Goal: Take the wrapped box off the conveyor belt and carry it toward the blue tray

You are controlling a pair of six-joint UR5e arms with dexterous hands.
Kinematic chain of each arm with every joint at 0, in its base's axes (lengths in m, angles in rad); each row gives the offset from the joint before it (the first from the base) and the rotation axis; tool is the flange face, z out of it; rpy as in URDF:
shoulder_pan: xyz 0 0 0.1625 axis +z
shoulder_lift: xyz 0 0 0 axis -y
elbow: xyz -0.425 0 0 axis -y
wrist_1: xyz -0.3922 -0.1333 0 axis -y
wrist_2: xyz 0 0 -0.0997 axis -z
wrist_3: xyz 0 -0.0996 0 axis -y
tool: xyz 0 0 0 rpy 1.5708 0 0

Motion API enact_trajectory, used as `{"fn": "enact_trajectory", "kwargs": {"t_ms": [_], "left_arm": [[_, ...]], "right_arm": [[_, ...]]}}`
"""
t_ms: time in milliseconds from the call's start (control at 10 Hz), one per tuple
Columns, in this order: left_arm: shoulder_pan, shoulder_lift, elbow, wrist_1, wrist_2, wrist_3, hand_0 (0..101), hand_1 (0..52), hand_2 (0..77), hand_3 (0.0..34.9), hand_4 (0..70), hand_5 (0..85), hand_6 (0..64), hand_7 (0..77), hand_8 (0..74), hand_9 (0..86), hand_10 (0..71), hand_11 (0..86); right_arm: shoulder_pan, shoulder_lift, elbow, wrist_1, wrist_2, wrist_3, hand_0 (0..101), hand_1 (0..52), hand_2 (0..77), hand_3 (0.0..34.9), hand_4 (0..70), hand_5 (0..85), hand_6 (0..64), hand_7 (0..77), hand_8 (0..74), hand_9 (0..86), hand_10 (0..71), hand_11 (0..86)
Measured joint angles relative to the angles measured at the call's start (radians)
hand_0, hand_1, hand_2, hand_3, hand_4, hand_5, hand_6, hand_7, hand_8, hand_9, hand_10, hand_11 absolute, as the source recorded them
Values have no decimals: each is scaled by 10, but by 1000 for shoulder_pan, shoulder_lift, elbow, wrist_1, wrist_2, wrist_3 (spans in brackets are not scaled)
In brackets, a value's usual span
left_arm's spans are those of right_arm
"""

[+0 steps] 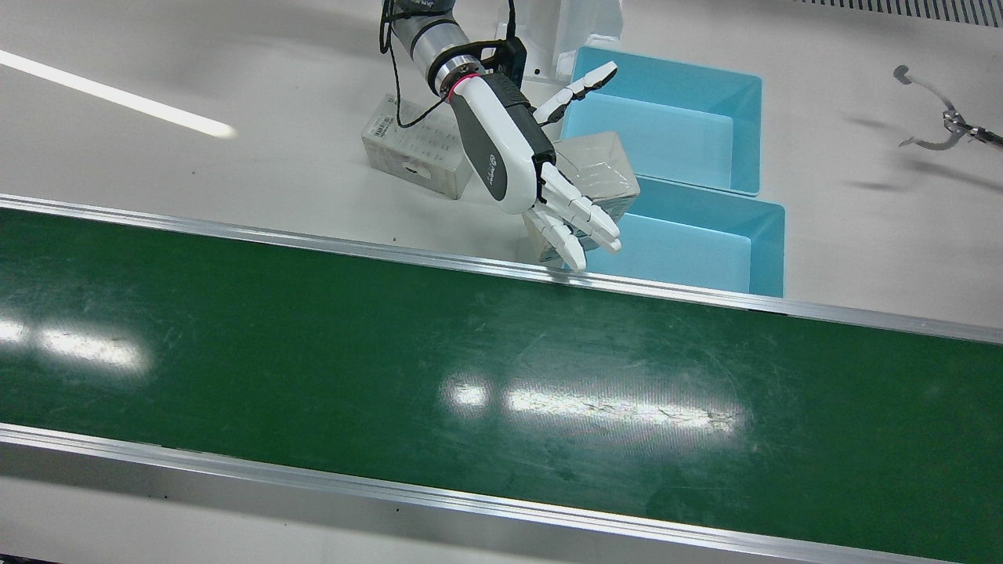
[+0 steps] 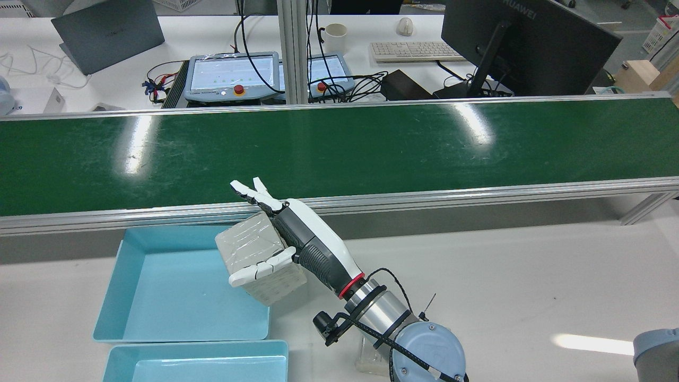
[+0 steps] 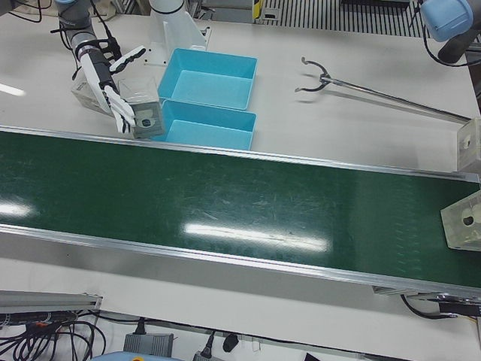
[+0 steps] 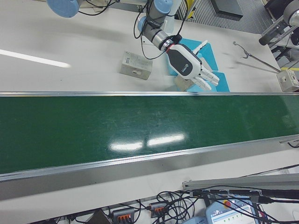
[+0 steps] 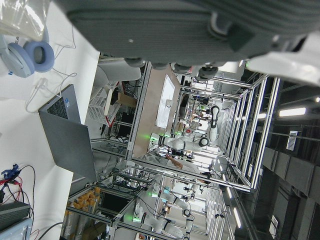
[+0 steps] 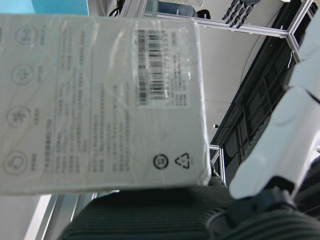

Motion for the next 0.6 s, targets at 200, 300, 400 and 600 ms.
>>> {"fn": "enact_trajectory", "kwargs": {"t_ms": [200,300,400,600], "left_arm": [[0,0,0,0,0,0,0,0,11,0,0,11,0,5,0,0,0,0],[0,0,0,0,0,0,0,0,11,0,0,11,0,5,0,0,0,0],[0,0,0,0,0,0,0,0,5,0,0,11,0,0,0,0,5,0],[0,0,0,0,0,0,0,0,11,0,0,11,0,0,0,0,5,0]], "right_arm": [[-6,27,-7,-1,0,1,382,60,104,0,125,11,22,0,0,16,11,44],[-6,38,-9,0,0,2,382,60,104,0,125,16,22,0,0,16,11,44],[-7,43,-10,10,-1,1,383,60,104,0,125,55,22,0,0,16,27,44],[-9,46,-18,60,-5,0,383,60,104,0,125,33,0,0,0,16,5,33]]}}
